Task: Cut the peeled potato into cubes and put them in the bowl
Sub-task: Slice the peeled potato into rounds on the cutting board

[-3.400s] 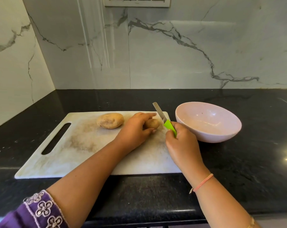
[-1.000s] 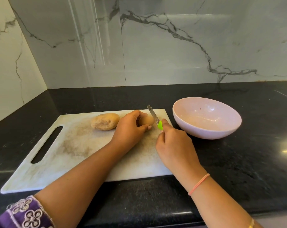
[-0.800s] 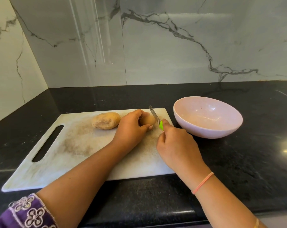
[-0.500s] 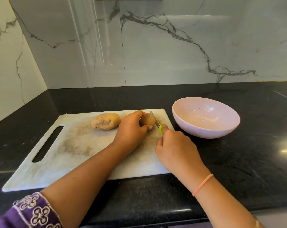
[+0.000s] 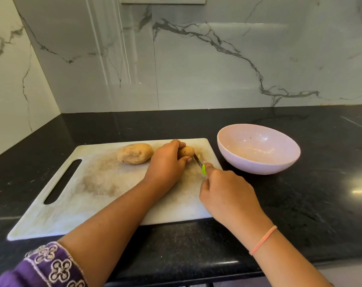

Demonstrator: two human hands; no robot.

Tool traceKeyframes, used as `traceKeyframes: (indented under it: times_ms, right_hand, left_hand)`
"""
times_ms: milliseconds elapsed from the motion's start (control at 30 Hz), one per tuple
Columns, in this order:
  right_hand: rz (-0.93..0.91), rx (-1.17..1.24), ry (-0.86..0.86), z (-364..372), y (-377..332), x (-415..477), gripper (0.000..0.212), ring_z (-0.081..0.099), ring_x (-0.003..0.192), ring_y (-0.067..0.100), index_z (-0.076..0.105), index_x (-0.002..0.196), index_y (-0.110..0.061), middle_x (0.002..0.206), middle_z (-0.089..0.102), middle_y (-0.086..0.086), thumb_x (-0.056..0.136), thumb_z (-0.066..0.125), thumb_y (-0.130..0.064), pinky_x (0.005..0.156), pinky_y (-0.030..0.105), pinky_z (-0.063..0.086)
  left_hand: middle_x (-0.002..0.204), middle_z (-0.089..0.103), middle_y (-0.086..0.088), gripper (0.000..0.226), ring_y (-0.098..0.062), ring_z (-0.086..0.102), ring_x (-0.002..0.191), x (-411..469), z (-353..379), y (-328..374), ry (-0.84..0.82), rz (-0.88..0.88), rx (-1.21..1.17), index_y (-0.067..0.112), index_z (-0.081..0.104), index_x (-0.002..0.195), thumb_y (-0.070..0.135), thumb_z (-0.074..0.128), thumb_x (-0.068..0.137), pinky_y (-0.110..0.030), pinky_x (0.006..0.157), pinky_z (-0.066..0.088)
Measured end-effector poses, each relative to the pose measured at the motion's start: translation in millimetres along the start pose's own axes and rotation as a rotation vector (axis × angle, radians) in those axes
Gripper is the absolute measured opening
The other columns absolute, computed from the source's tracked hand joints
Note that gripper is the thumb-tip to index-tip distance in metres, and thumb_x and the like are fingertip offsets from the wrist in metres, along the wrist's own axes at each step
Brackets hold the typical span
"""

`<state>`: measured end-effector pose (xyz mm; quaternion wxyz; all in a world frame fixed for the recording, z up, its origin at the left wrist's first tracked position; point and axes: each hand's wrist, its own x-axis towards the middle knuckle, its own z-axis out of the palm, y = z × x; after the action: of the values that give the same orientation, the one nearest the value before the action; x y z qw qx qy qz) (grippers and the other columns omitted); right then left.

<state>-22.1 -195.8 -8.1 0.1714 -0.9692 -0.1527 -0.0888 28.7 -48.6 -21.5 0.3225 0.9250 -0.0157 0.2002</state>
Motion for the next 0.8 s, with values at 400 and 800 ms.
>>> traceKeyframes:
  times_ms: [400, 800]
  right_hand:
    - [0.091, 0.311, 0.077, -2, 1, 6, 0.047, 0.063, 0.078, 0.018, 0.034, 0.146, -0.025, 0.091, 0.067, 0.004, 0.099, 0.036, -0.022, 0.071, 0.037, 0.055]
    - [0.05, 0.205, 0.057, 2, -12, 18, 0.049, 0.063, 0.087, 0.025, 0.029, 0.147, -0.021, 0.092, 0.064, 0.007, 0.099, 0.033, -0.023, 0.073, 0.042, 0.053]
  left_hand:
    - [0.096, 0.058, 0.012, 0.036, -0.001, 0.054, 0.086, 1, -1, -3, 0.008, -0.023, -0.15, 0.014, 0.062, 0.119, 0.016, 0.07, 0.085, 0.001, 0.067, 0.039]
    - [0.098, 0.064, 0.008, 0.035, -0.004, 0.058, 0.09, 4, -3, -7, 0.009, -0.031, -0.198, 0.013, 0.064, 0.116, 0.014, 0.073, 0.082, -0.011, 0.079, 0.044]
